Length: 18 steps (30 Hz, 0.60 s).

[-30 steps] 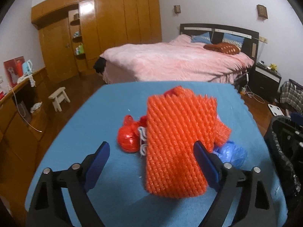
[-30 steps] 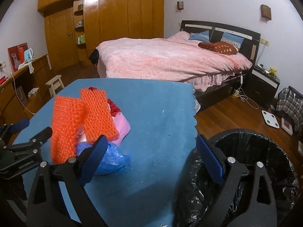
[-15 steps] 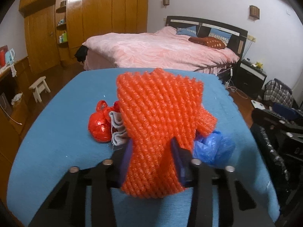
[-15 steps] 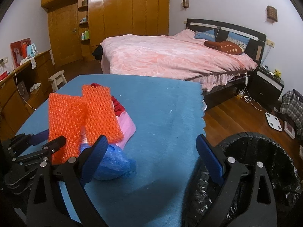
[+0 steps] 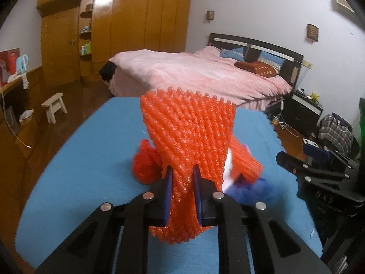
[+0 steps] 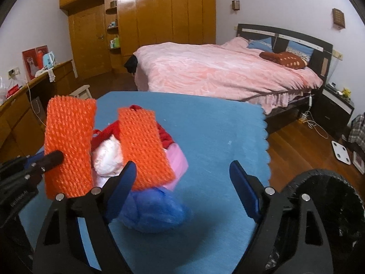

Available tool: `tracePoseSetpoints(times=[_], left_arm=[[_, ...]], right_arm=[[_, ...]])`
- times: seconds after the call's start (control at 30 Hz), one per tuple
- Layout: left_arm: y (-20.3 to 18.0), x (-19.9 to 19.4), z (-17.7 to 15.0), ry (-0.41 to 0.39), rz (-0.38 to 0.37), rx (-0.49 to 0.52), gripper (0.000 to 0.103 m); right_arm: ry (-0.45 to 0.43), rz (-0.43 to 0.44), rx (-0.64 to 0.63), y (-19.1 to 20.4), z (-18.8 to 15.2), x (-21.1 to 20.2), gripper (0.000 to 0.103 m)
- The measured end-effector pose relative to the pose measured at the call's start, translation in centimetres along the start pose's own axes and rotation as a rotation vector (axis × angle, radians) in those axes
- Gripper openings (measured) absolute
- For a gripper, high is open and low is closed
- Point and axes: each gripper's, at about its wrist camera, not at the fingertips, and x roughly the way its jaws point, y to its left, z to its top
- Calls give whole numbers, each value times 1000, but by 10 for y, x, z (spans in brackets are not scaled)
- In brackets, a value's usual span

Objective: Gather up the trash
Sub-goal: 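Grasp the orange mesh sleeve with the left tool while the right tool grasps orange mesh pads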

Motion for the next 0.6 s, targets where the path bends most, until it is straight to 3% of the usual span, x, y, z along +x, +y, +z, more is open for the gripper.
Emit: tracePoseSetpoints(times=[0.2, 0.4, 0.57, 0.6], left_arm=[[8, 7, 6, 0, 42, 4, 17], [15, 13, 6, 1, 54, -3, 17], [19, 14, 3, 9, 47, -9, 17], [19, 15, 2, 10, 47, -9, 17]], right_arm=[[14, 28, -24, 21, 2, 18, 80], [56, 36, -53, 33, -2, 38, 67], [109, 98, -60, 36, -7, 49, 39], [114, 108, -66, 37, -8, 49, 29]])
